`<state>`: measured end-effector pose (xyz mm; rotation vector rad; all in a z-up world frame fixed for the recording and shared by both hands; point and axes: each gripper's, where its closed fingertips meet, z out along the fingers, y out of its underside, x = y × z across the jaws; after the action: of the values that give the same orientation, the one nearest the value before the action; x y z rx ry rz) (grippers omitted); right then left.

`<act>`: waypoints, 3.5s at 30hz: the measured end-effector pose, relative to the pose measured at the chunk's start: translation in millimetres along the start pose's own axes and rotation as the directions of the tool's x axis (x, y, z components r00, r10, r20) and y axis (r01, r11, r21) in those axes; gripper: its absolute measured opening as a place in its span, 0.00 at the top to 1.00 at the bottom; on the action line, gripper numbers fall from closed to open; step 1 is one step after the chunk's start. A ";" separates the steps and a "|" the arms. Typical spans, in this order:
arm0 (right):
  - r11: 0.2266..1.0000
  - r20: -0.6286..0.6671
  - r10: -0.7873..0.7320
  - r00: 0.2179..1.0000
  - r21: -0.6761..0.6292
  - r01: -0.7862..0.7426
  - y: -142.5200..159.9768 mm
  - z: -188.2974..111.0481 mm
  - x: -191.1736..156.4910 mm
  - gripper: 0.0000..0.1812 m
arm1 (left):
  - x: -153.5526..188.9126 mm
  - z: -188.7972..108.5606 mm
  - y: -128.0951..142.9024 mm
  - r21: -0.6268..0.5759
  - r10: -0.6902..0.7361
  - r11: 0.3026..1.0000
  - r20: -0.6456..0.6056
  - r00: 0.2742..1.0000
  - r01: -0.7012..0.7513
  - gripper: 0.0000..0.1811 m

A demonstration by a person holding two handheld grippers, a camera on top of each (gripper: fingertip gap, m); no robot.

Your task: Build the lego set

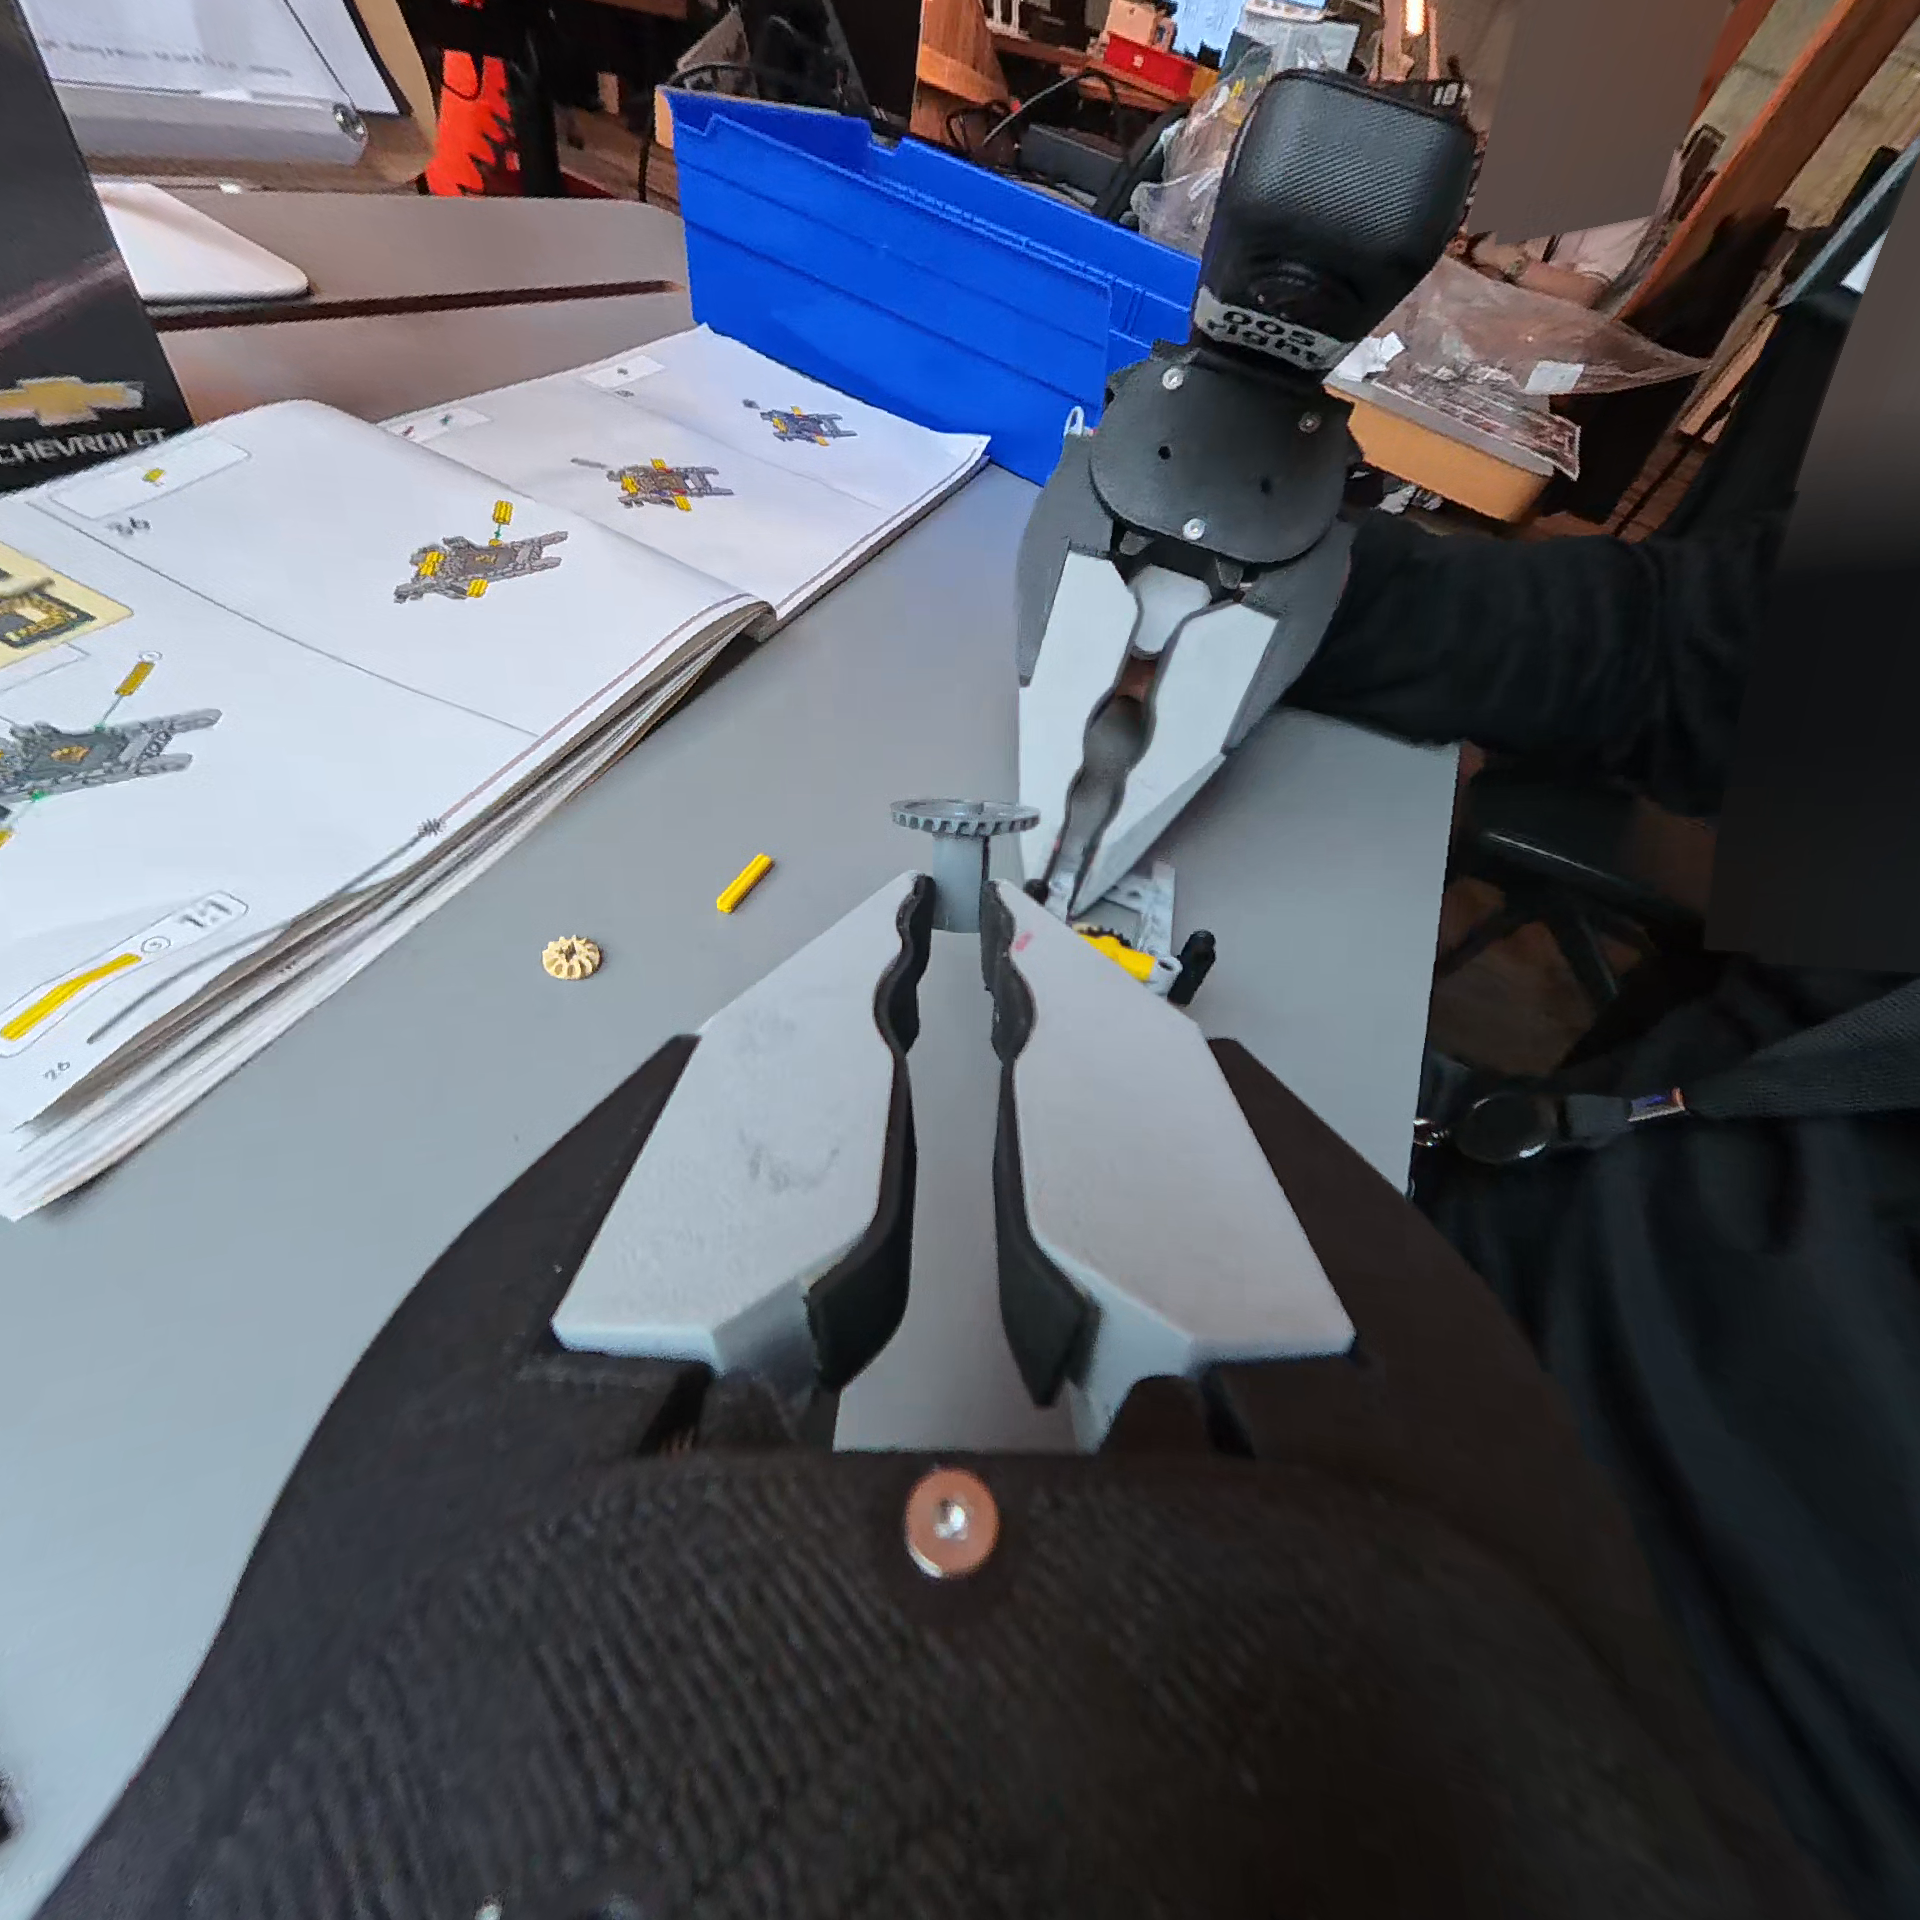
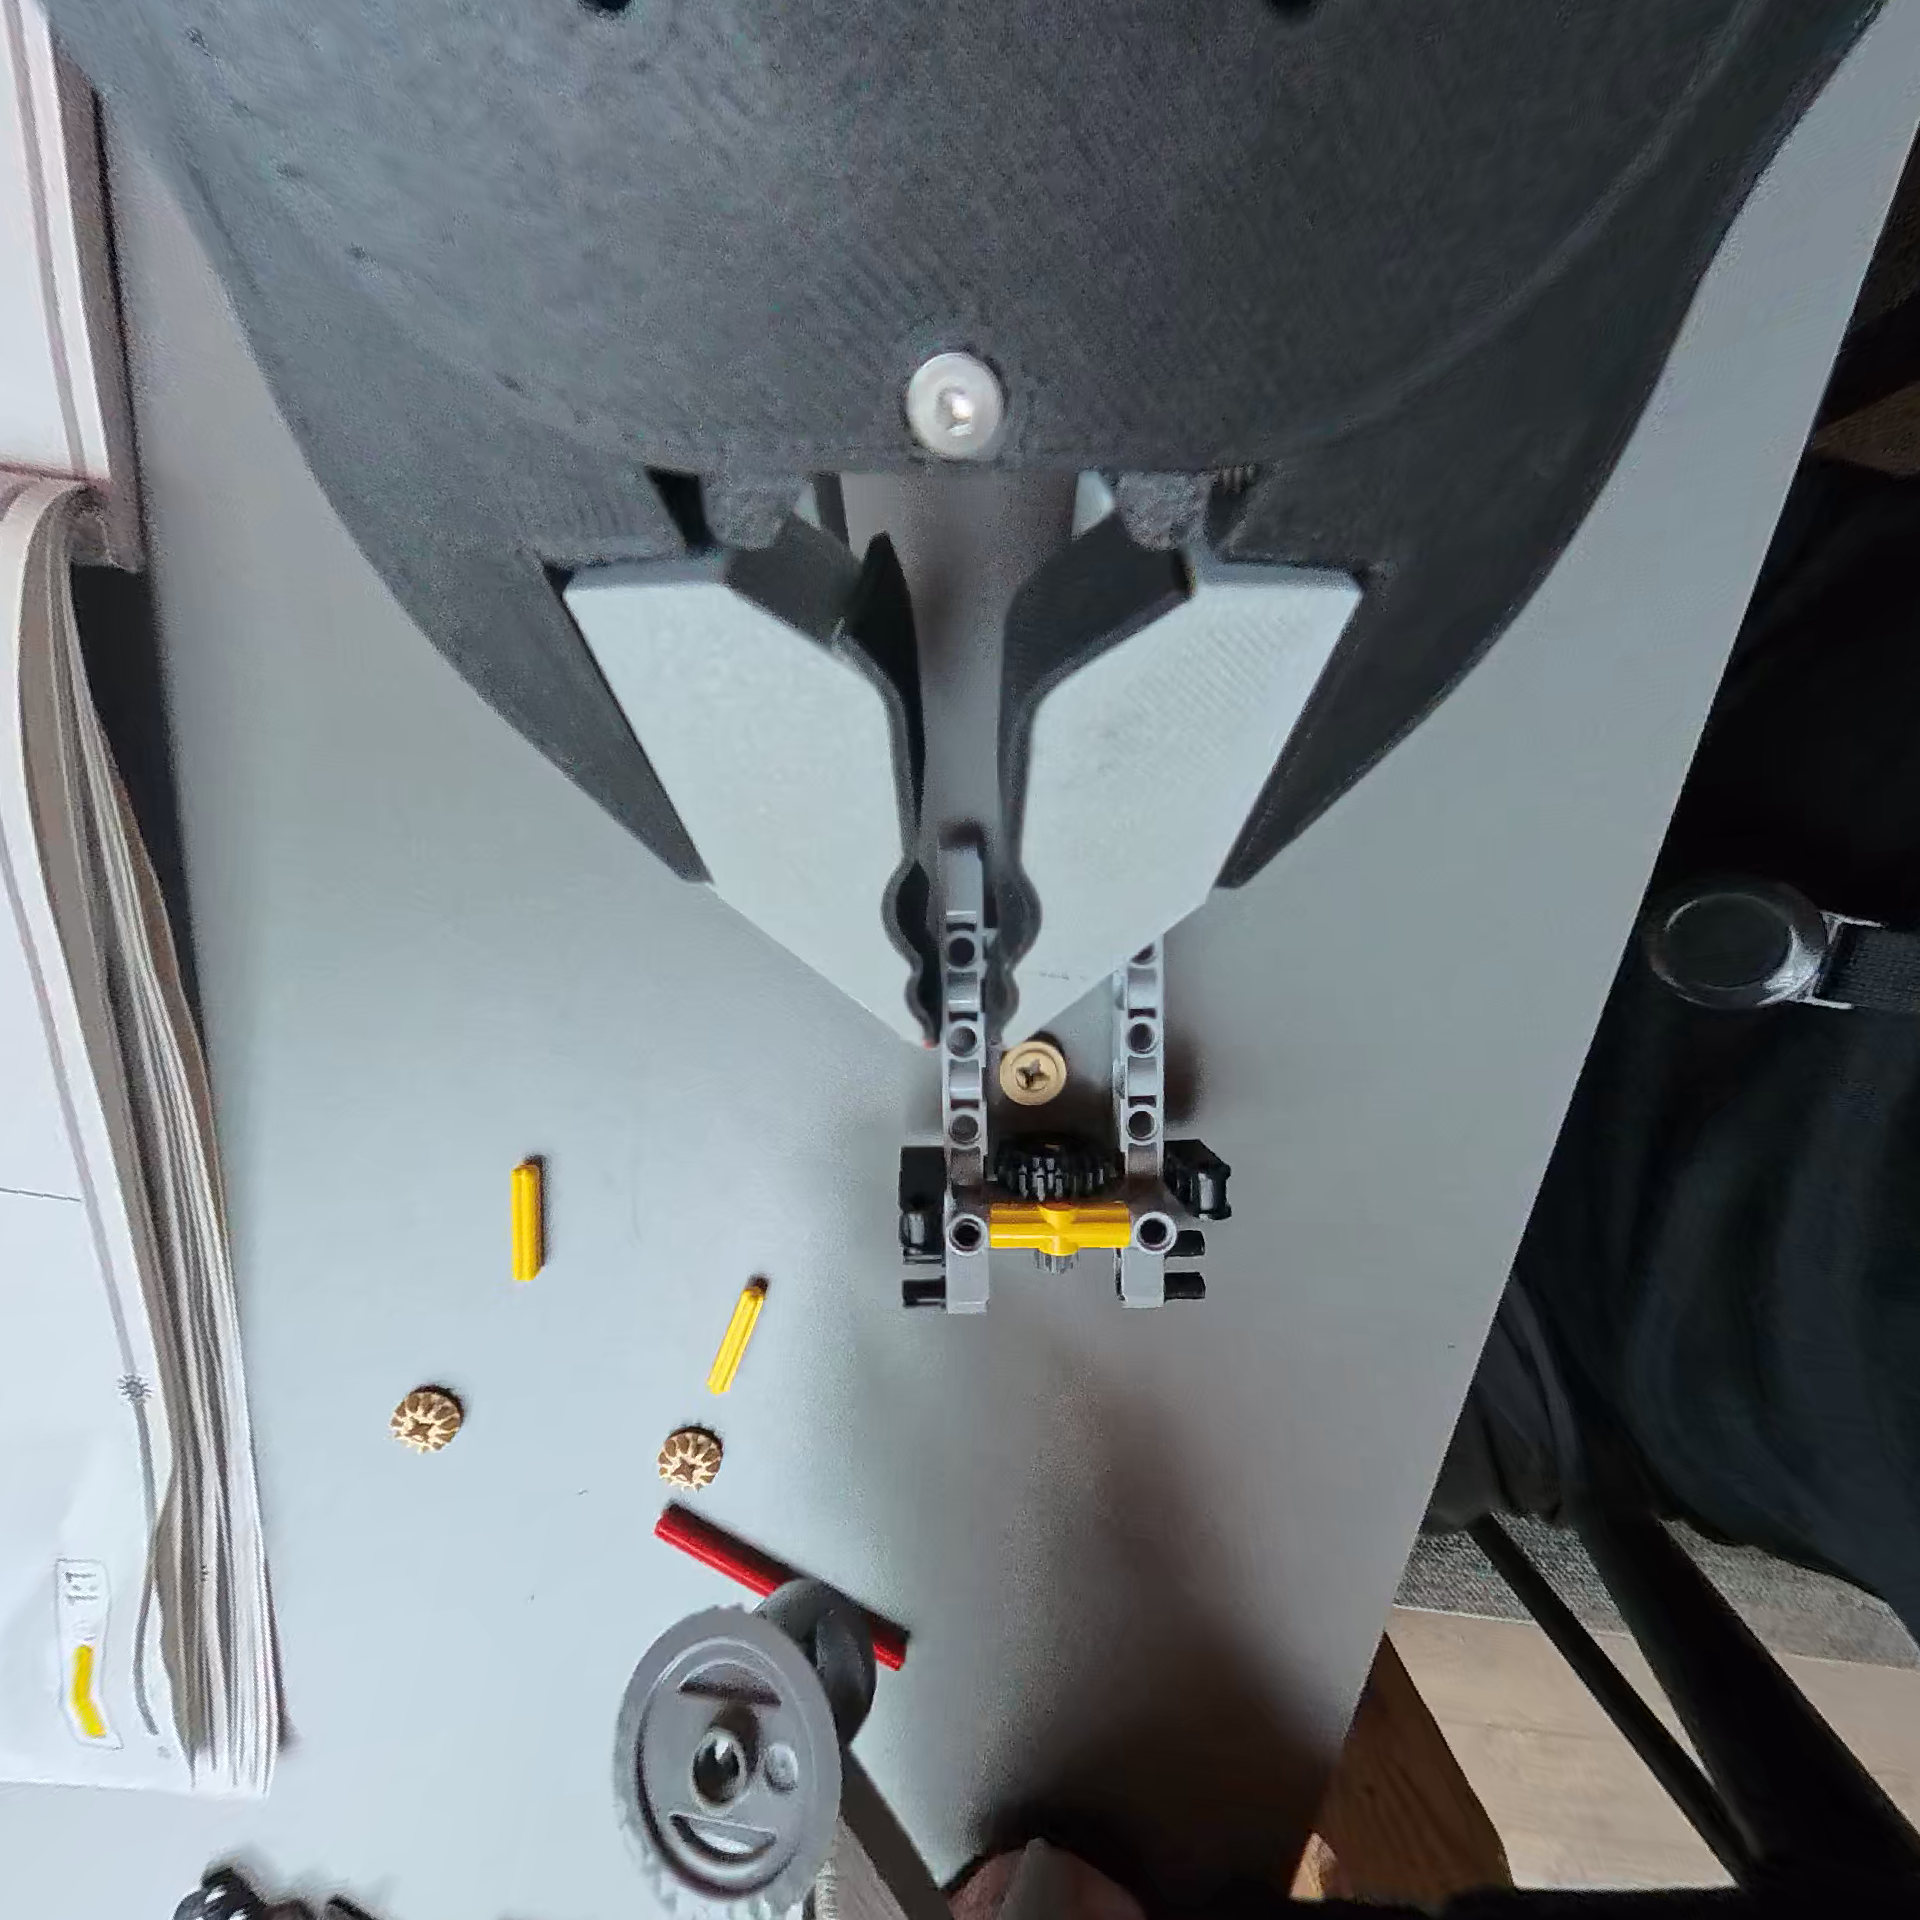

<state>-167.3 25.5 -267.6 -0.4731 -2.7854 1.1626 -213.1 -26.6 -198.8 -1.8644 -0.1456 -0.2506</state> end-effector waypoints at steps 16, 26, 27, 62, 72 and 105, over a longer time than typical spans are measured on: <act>0.985 -0.376 -0.065 0.924 0.122 0.118 -25.0 -50.4 47.8 0.98 | 16.9 13.7 32.8 -0.203 -0.028 0.979 0.004 1.000 0.028 0.97; 0.959 -0.655 -0.201 0.729 0.021 0.284 -33.6 -56.2 69.4 0.98 | 26.4 27.7 63.4 -0.399 0.104 0.913 0.029 0.994 -0.084 0.97; 0.945 -0.686 -0.259 0.680 -0.036 0.324 -33.8 -56.3 70.7 0.98 | 29.8 27.6 64.9 -0.406 0.113 0.909 0.009 0.994 -0.100 0.97; 0.553 -0.634 -0.763 0.125 -0.540 0.634 -41.3 -21.8 46.2 0.97 | -23.2 -8.0 25.0 -0.211 -0.017 0.977 0.035 0.999 0.023 0.85; 0.559 -0.637 -0.760 0.131 -0.537 0.631 -40.0 -22.9 46.7 0.95 | -20.6 -6.8 27.7 -0.200 0.005 0.980 0.001 1.000 -0.005 0.87; 0.623 -0.662 -0.720 0.206 -0.486 0.614 -32.3 -30.0 45.7 0.91 | -0.9 -7.6 37.8 -0.239 -0.030 0.971 -0.064 0.997 0.013 0.85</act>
<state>-212.8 38.8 -225.4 0.2195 -1.7896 0.3512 -206.2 -45.3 -231.8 -2.0906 -0.0922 -0.3588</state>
